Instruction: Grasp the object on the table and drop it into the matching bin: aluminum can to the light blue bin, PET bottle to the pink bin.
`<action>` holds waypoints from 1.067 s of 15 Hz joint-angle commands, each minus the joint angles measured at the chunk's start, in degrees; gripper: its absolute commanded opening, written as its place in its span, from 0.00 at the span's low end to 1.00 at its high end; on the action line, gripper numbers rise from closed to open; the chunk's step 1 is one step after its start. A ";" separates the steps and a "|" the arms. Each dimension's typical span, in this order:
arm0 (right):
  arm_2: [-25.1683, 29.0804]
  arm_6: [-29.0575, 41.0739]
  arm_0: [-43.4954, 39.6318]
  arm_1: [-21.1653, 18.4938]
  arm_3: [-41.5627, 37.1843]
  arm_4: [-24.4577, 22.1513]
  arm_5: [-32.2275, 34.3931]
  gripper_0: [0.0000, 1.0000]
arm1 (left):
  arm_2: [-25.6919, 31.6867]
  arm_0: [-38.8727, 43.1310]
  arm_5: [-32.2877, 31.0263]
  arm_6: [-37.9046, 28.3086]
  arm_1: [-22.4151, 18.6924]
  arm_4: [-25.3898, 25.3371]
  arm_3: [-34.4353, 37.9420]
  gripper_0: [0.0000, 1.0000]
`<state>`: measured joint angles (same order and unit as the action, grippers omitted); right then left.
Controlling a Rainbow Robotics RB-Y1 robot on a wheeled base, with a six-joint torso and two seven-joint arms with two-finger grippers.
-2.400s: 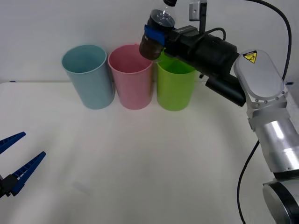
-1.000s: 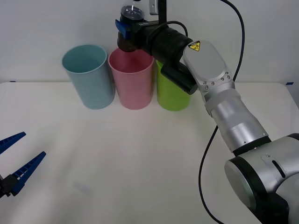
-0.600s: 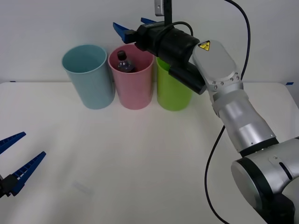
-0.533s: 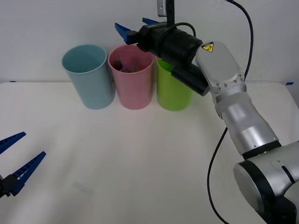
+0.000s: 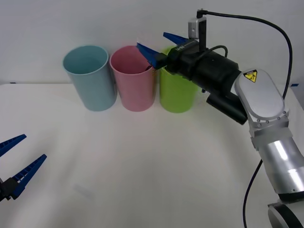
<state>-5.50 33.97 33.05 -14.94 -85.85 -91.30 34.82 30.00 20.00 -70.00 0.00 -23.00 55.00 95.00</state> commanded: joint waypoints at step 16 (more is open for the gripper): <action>17.18 -17.09 -42.19 -11.61 -23.49 16.06 19.93 1.00 | 0.00 0.00 0.00 0.00 0.00 0.00 0.00 1.00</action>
<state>10.85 17.90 -7.90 -26.55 -109.34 -75.99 53.90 30.00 20.00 -70.00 0.00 -23.00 55.00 95.00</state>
